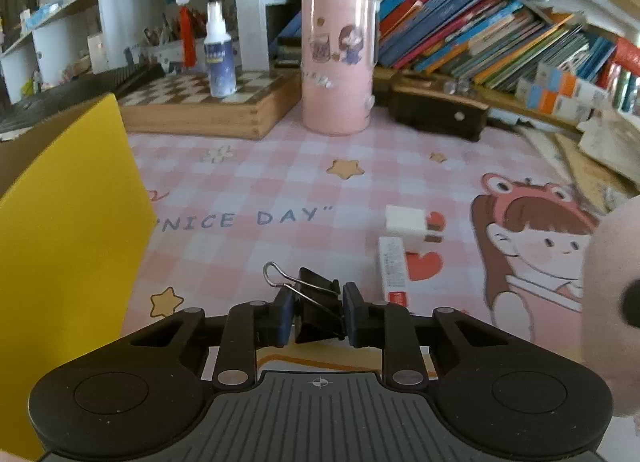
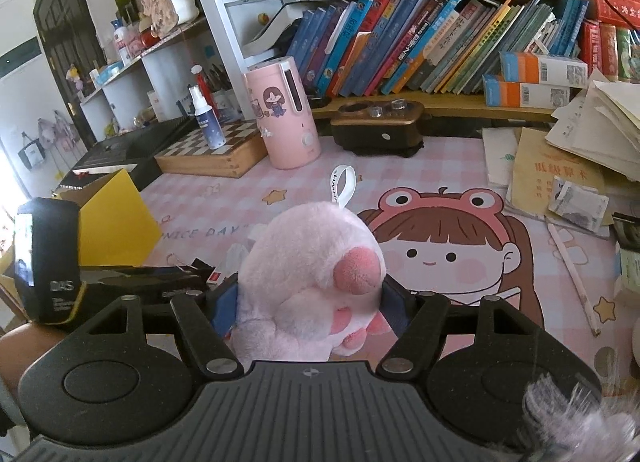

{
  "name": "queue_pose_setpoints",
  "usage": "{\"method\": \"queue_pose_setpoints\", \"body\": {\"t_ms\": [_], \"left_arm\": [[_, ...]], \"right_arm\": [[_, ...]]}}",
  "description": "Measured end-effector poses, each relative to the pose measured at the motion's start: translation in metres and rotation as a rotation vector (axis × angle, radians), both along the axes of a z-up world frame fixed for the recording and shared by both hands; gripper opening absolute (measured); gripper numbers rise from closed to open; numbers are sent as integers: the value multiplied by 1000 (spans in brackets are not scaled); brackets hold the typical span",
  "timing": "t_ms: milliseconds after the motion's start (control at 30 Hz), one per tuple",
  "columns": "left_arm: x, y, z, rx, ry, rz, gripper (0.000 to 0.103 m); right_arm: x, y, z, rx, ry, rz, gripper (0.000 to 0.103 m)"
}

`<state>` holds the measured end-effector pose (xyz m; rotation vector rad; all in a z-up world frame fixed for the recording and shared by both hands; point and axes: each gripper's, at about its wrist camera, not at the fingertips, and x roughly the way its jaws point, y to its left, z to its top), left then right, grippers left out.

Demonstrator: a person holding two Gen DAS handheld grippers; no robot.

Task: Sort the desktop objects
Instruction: 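Carry the pig plush in the right tool and binder clip in the left tool toward the yellow box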

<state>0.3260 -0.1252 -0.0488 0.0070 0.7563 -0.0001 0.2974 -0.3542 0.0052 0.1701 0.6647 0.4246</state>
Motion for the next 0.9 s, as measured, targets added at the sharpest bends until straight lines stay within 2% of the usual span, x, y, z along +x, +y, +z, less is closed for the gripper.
{"method": "queue_pose_setpoints", "body": {"t_ms": [267, 600, 900], "left_arm": [[-26, 5, 19, -28, -43, -7, 24], [-69, 16, 32, -98, -37, -23, 24], [-108, 26, 43, -157, -47, -31, 24]], "right_arm": [[-9, 5, 0, -7, 5, -2, 69], [-28, 18, -2, -16, 50, 18, 69], [-53, 35, 3, -29, 56, 39, 69]]}}
